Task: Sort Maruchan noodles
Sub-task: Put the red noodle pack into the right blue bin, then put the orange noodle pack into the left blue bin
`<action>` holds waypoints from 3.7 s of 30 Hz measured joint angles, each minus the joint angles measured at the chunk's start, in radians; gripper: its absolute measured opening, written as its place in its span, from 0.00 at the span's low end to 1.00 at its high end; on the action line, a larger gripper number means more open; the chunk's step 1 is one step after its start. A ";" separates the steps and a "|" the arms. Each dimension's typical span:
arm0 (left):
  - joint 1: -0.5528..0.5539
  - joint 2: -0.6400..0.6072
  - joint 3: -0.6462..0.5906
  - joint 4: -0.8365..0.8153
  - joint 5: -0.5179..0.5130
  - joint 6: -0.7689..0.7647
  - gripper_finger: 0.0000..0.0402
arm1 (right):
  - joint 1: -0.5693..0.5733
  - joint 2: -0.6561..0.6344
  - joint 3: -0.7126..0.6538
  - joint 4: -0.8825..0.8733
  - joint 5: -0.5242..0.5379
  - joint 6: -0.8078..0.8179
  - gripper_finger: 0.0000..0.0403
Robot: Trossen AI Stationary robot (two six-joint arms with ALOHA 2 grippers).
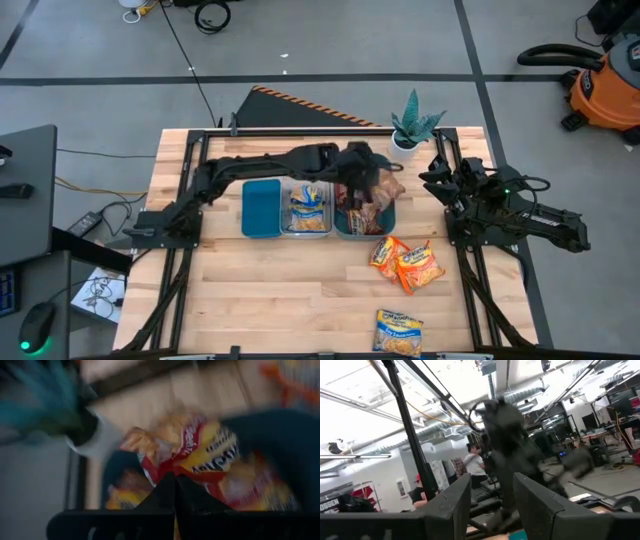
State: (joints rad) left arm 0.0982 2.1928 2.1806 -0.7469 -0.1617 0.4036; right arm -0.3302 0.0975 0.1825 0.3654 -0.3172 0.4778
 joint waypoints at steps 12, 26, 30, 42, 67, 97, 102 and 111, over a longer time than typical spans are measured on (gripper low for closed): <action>-0.054 0.012 0.000 -0.244 0.196 0.003 0.00 | 0.000 0.000 0.000 -0.001 0.001 0.002 0.38; -0.109 0.012 0.000 -0.253 0.123 -0.021 0.29 | 0.000 0.000 0.000 -0.008 -0.010 0.028 0.38; -0.133 -0.030 0.000 -0.310 -0.010 -0.029 0.40 | 0.000 0.006 0.001 -0.123 -0.047 0.129 0.38; -0.224 -0.179 -0.239 -0.211 0.008 -0.116 0.27 | 0.215 0.188 0.084 -0.260 0.123 0.041 0.33; -0.274 -0.823 -1.099 0.337 -0.043 -0.418 0.14 | 0.760 1.008 0.693 -0.989 0.535 0.055 0.33; -0.309 -0.947 -1.259 0.466 -0.090 -0.384 0.14 | 0.943 1.542 0.858 -1.359 0.557 0.315 0.33; -0.309 -0.947 -1.259 0.466 -0.090 -0.384 0.14 | 0.934 1.583 0.858 -1.354 0.548 0.298 0.31; -0.309 -0.929 -1.258 0.529 -0.007 -0.424 0.14 | 0.929 1.597 0.858 -1.366 0.566 0.244 0.04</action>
State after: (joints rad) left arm -0.2108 1.2633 0.9230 -0.2183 -0.1682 -0.0208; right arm 0.5985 1.6942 1.0401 -1.0011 0.2485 0.7218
